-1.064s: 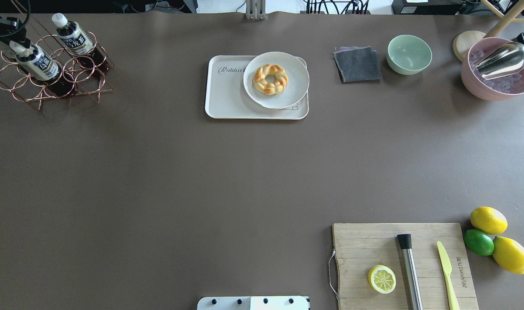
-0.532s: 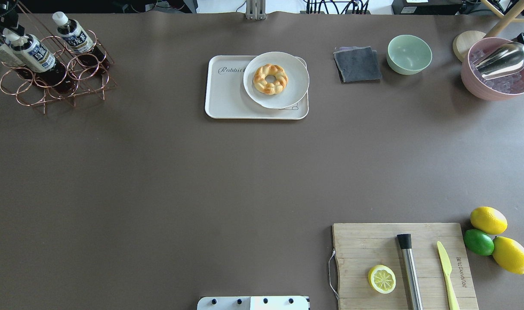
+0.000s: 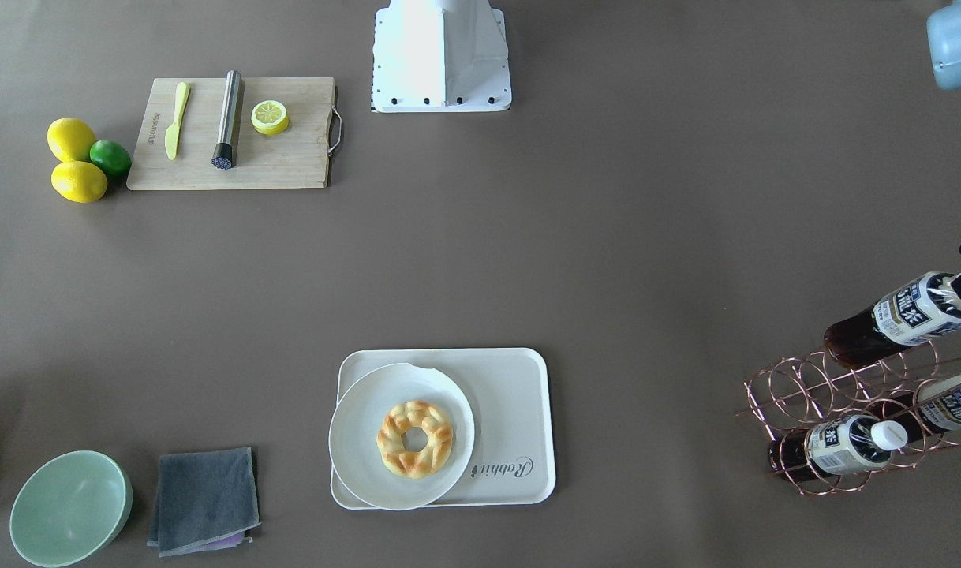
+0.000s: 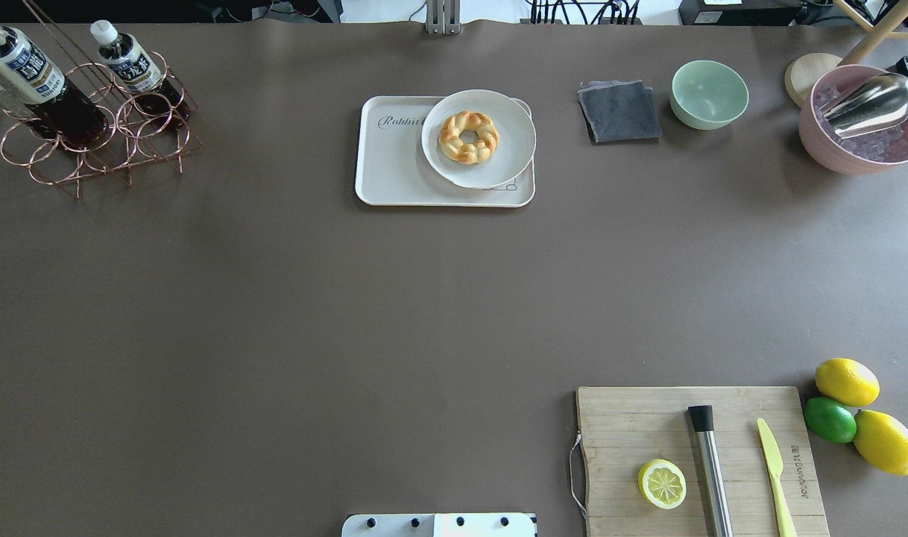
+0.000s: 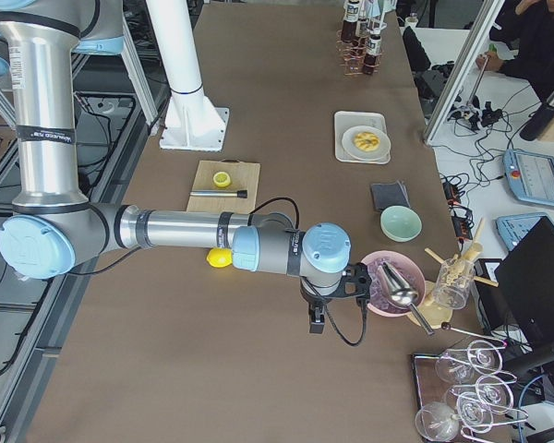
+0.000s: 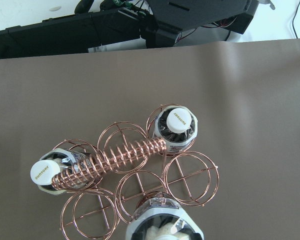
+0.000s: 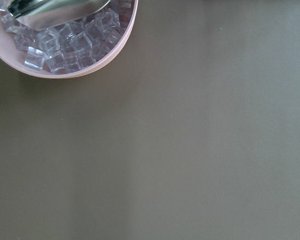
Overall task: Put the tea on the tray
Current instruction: 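Lift the tea bottle up out of the copper rack with the left gripper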
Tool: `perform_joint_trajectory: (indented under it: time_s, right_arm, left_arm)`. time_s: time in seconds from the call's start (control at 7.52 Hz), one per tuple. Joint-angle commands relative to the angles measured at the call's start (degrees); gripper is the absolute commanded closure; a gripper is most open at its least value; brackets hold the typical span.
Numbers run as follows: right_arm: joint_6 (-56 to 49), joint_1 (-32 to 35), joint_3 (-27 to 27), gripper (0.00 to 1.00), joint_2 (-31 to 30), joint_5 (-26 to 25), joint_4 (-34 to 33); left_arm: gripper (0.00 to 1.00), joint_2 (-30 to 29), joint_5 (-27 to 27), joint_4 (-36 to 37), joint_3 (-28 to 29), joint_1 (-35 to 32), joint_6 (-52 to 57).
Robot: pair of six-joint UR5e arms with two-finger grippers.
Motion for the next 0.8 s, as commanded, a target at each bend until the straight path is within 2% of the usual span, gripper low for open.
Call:
perform_joint_trajectory:
  time_s: [0.0,0.27,0.4,0.67]
  right_arm:
    - [0.0,0.0,-0.1,0.00,-0.2,0.1,0.0]
    - [0.0,-0.1,-0.5,0.00,-0.1,0.1,-0.1]
    - [0.0,-0.1,-1.2,0.00,0.4,0.1,0.0]
    - [0.0,-0.1,-1.5,0.00,0.7,0.0,-0.1]
  left_arm:
    - [1.00,-5.5,0.4,9.4,-4.9,1.0,-2.8]
    - [1.00,-9.2,0.9,10.1,-6.1,7.4,-13.1]
    - [1.00,-12.8,5.8,10.2,-6.2,13.3,-21.1]
    - [1.00,-18.8,10.0,13.1,-6.1,21.2,-27.6]
